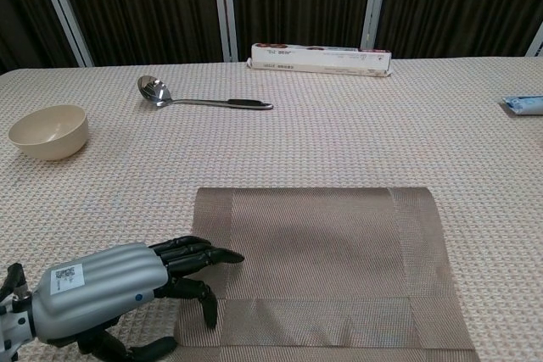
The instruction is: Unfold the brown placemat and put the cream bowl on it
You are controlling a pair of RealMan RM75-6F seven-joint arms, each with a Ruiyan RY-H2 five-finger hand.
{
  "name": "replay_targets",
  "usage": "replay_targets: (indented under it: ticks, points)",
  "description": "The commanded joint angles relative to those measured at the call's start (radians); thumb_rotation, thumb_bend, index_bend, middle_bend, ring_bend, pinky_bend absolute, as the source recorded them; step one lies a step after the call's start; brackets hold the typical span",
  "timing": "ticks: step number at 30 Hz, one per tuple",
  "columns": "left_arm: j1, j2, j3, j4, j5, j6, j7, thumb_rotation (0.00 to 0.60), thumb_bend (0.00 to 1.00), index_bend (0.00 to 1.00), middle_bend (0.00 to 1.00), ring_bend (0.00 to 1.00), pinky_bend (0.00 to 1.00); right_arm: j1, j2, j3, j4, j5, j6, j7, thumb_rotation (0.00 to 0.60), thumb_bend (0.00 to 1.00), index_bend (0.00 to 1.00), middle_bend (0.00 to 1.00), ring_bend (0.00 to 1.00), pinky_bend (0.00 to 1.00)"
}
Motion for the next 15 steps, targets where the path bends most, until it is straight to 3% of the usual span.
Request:
replay_targets:
  ticks: [1,7,15]
  points:
    - [0.003,-0.004,0.0,0.009,-0.003,0.004,-0.006,0.6,0.44,0.48,0.0,0.0,0.0,0.0,0.0,0.0,0.0,0.0,0.0,0.001,0.6,0.0,0.0,0.0,0.0,0.0]
    - [0.005,-0.009,-0.008,0.02,-0.006,0.018,-0.012,0.6,0.44,0.55,0.0,0.0,0.0,0.0,0.002,-0.001,-0.001,-0.001,-0.001,0.004,0.6,0.0,0.0,0.0,0.0,0.0]
    - [0.0,-0.018,-0.024,0.028,-0.01,0.031,-0.017,0.6,0.44,0.56,0.0,0.0,0.0,0.001,0.003,-0.002,-0.003,-0.003,-0.003,0.006,0.6,0.0,0.0,0.0,0.0,0.0]
